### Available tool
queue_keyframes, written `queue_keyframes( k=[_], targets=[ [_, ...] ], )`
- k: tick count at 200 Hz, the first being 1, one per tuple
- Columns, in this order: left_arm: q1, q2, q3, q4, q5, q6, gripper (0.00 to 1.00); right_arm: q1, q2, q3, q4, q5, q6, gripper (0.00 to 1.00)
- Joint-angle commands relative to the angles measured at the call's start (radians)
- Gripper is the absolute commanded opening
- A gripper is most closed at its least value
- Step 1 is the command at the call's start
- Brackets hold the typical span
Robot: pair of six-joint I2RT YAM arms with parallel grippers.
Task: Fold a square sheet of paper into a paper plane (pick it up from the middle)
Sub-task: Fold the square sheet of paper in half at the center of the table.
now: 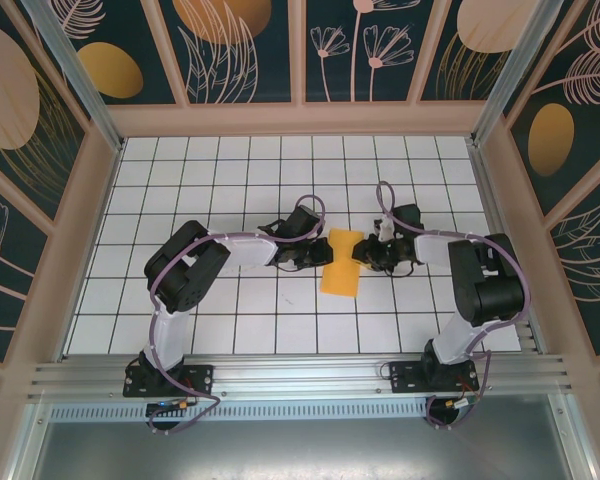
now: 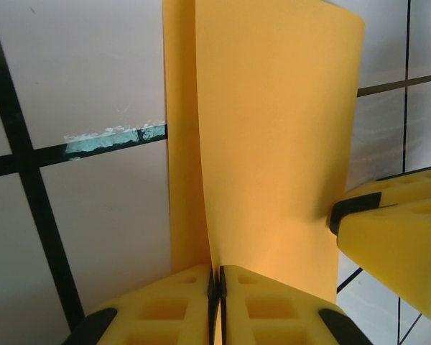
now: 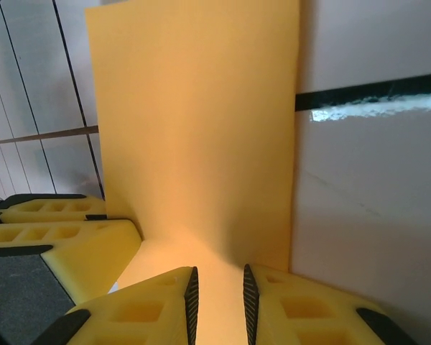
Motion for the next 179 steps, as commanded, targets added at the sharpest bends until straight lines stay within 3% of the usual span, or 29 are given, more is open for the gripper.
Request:
queue_keyframes(
  k=[1, 82, 142, 179],
  targets=[
    [-0.008, 0.009, 0.013, -0.028, 0.002, 0.016, 0.14, -0.012, -0.044, 0.06, -0.027, 0.001, -0.028, 0.27],
    [-0.008, 0.009, 0.013, -0.029, 0.0, 0.016, 0.14, -0.03, 0.115, 0.083, 0.032, 0.007, -0.017, 0.27],
    [-0.008, 0.007, 0.013, -0.033, -0.003, 0.019, 0.14, -0.038, 0.063, 0.158, -0.02, 0.006, -0.033, 0.27],
    [-0.008, 0.005, 0.011, -0.033, 0.0, 0.019, 0.14, -0.058, 0.116, 0.207, -0.017, -0.002, -0.042, 0.28]
  ],
)
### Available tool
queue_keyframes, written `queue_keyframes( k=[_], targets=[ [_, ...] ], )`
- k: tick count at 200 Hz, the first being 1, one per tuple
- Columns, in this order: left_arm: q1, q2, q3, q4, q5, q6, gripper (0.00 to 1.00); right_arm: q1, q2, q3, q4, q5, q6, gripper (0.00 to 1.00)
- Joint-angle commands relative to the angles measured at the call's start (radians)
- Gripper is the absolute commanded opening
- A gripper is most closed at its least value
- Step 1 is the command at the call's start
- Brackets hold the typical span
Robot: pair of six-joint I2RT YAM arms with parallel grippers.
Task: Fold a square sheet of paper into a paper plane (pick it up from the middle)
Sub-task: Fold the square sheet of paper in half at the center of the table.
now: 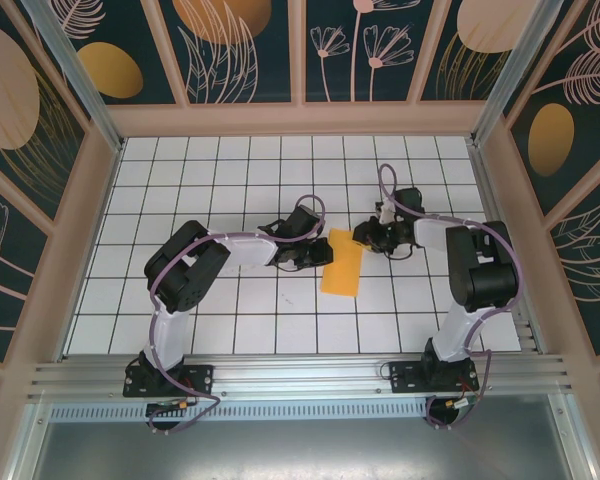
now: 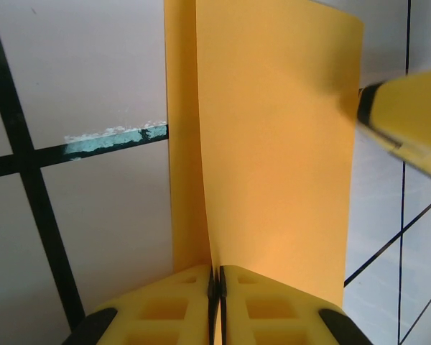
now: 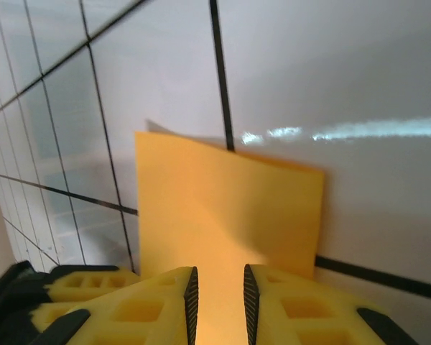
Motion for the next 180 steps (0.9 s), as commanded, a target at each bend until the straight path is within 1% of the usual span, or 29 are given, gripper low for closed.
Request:
queue_keyframes(
  k=[1, 61, 117, 145, 180],
  targets=[
    [-0.008, 0.005, 0.011, -0.032, -0.001, 0.019, 0.14, -0.019, 0.015, 0.042, -0.01, 0.001, -0.019, 0.28],
    [-0.008, 0.007, 0.01, -0.032, 0.004, 0.017, 0.14, -0.028, 0.115, 0.023, 0.025, 0.007, -0.013, 0.27],
    [-0.008, 0.003, 0.013, -0.04, 0.001, 0.019, 0.14, -0.037, 0.057, 0.106, -0.045, 0.007, -0.041, 0.28],
    [-0.007, -0.001, 0.013, -0.039, -0.001, 0.018, 0.14, -0.048, 0.093, 0.135, -0.05, 0.003, -0.048, 0.28],
    [-0.007, -0.005, 0.011, -0.036, -0.004, 0.013, 0.14, -0.051, 0.138, 0.113, -0.017, -0.015, -0.035, 0.28]
  ],
)
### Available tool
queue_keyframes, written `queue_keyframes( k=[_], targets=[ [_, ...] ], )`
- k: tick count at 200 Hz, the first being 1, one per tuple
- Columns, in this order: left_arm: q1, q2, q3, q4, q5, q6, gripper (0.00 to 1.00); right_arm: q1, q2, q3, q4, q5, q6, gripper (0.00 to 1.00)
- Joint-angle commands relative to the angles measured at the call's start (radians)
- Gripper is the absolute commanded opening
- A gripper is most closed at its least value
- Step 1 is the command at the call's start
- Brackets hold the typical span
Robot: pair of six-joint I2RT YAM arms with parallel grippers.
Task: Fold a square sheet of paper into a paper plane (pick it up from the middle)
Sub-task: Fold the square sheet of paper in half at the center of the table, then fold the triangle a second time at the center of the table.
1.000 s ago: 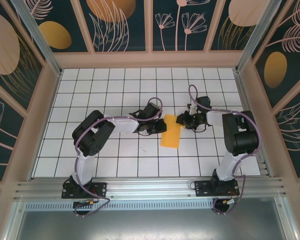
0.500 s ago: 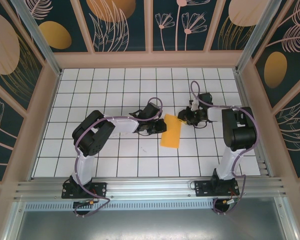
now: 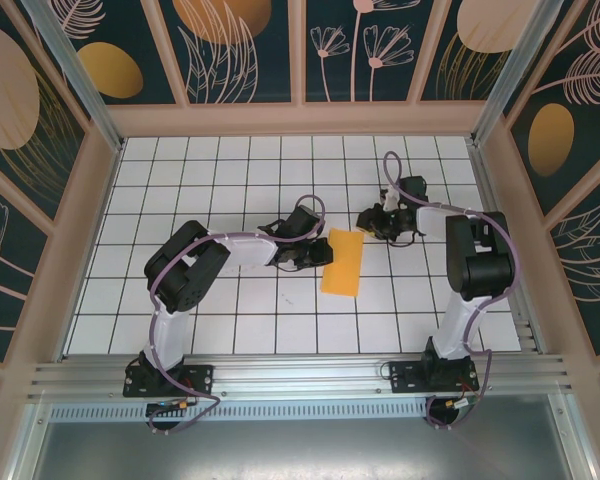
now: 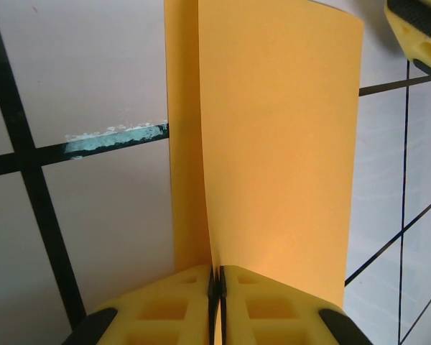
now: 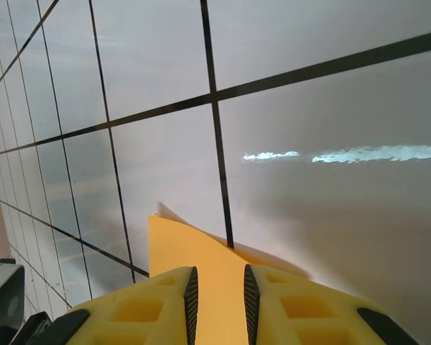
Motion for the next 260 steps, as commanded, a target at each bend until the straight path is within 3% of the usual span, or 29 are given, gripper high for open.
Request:
queue_keyframes(
  k=[1, 68, 128, 168, 217, 260],
  targets=[
    [-0.007, -0.004, 0.011, -0.034, -0.005, 0.013, 0.14, -0.007, 0.046, -0.007, 0.003, -0.015, -0.009, 0.28],
    [-0.007, -0.014, 0.007, -0.035, -0.009, 0.011, 0.14, -0.01, 0.034, -0.007, -0.022, 0.022, -0.024, 0.28],
    [-0.006, -0.1, -0.081, 0.057, -0.054, -0.067, 0.1, -0.003, -0.171, 0.002, -0.09, 0.015, -0.06, 0.37],
    [-0.006, -0.185, -0.157, 0.083, -0.125, -0.137, 0.08, 0.054, -0.33, -0.156, -0.004, 0.057, -0.051, 0.43],
    [0.013, -0.268, -0.247, 0.087, -0.155, -0.188, 0.08, 0.3, -0.563, -0.426, 0.209, 0.296, -0.089, 0.48],
    [0.031, -0.289, -0.276, 0.083, -0.138, -0.193, 0.08, 0.614, -0.74, -0.643, 0.483, 0.59, -0.264, 0.56]
  ],
)
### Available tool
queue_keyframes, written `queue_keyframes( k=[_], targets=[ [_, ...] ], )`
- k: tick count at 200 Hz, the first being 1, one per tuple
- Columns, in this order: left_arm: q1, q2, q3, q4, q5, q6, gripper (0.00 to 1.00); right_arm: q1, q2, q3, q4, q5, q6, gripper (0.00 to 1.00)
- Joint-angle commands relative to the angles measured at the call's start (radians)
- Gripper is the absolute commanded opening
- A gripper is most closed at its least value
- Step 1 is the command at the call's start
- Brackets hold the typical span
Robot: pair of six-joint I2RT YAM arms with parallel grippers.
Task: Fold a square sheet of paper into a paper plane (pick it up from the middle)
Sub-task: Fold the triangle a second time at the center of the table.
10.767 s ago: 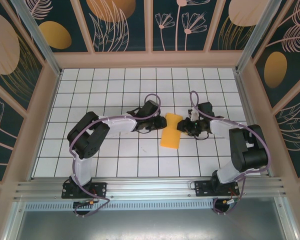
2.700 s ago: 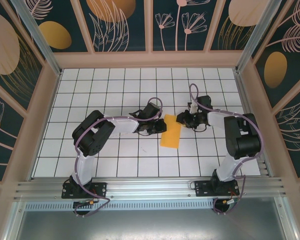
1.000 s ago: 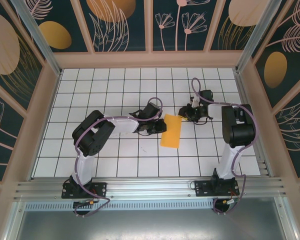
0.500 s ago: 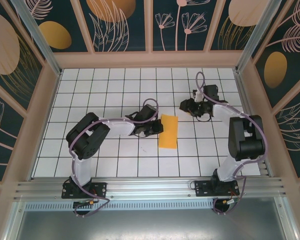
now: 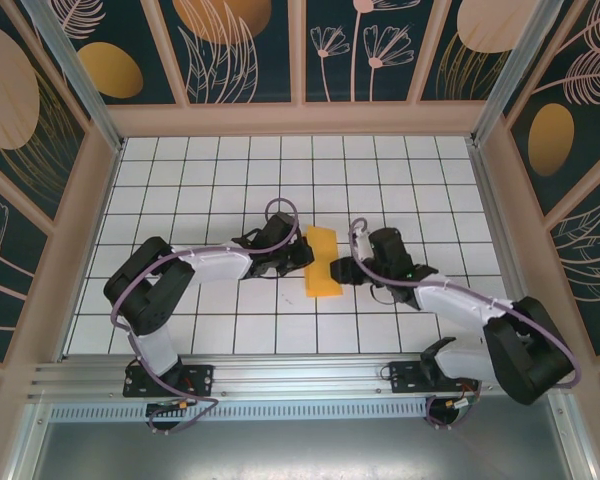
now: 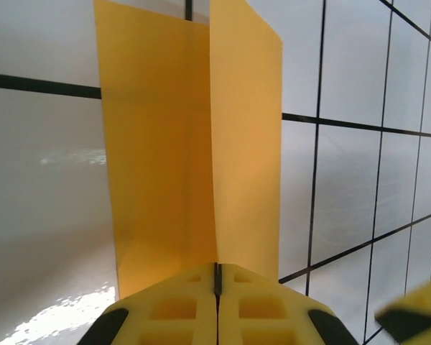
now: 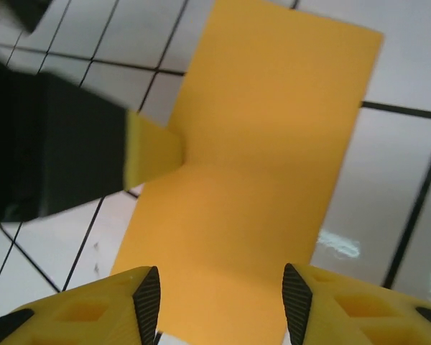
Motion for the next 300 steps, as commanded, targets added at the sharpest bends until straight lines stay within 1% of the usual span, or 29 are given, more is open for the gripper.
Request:
queue_keyframes(
  k=[1, 9, 26, 64, 89, 119, 135, 167, 208, 235, 239, 253, 281, 288, 300],
  targets=[
    [0.014, -0.03, -0.02, 0.012, -0.002, -0.024, 0.08, 0.141, -0.076, -0.086, 0.238, 0.226, -0.143, 0.56],
    [0.014, -0.029, -0.019, 0.013, 0.0, -0.023, 0.09, 0.189, -0.077, -0.106, 0.269, 0.272, -0.196, 0.57],
    [0.015, -0.02, -0.009, 0.012, 0.008, -0.019, 0.08, 0.269, -0.051, -0.121, 0.301, 0.329, -0.29, 0.58],
    [0.017, -0.007, 0.013, 0.002, 0.02, -0.012, 0.09, 0.377, 0.03, -0.133, 0.347, 0.396, -0.411, 0.6],
    [0.017, -0.005, 0.021, 0.001, 0.027, -0.016, 0.09, 0.402, 0.09, -0.118, 0.361, 0.407, -0.459, 0.62],
    [0.017, 0.005, 0.035, 0.0, 0.049, -0.019, 0.09, 0.421, 0.158, -0.099, 0.389, 0.463, -0.493, 0.63],
    [0.018, 0.01, 0.038, 0.004, 0.055, -0.022, 0.09, 0.43, 0.194, -0.089, 0.41, 0.539, -0.505, 0.63],
    [0.018, 0.018, 0.038, -0.005, 0.058, -0.014, 0.1, 0.431, 0.232, -0.083, 0.458, 0.572, -0.527, 0.62],
    [0.017, 0.026, 0.039, -0.011, 0.061, -0.01, 0.1, 0.431, 0.26, -0.07, 0.475, 0.576, -0.532, 0.52],
    [0.017, 0.025, 0.038, -0.021, 0.057, -0.005, 0.11, 0.431, 0.265, -0.07, 0.477, 0.58, -0.534, 0.42],
    [0.018, 0.025, 0.064, -0.023, 0.056, -0.004, 0.11, 0.431, 0.265, -0.07, 0.477, 0.581, -0.535, 0.41],
    [0.017, 0.025, 0.07, -0.028, 0.053, -0.002, 0.12, 0.431, 0.263, -0.07, 0.476, 0.578, -0.536, 0.37],
    [0.017, 0.022, 0.077, -0.043, 0.041, 0.004, 0.13, 0.431, 0.262, -0.068, 0.47, 0.577, -0.532, 0.27],
    [0.017, 0.019, 0.076, -0.045, 0.039, 0.004, 0.14, 0.43, 0.262, -0.066, 0.468, 0.576, -0.533, 0.22],
    [0.016, 0.018, 0.079, -0.05, 0.032, 0.007, 0.15, 0.431, 0.262, -0.063, 0.463, 0.572, -0.524, 0.16]
  ],
)
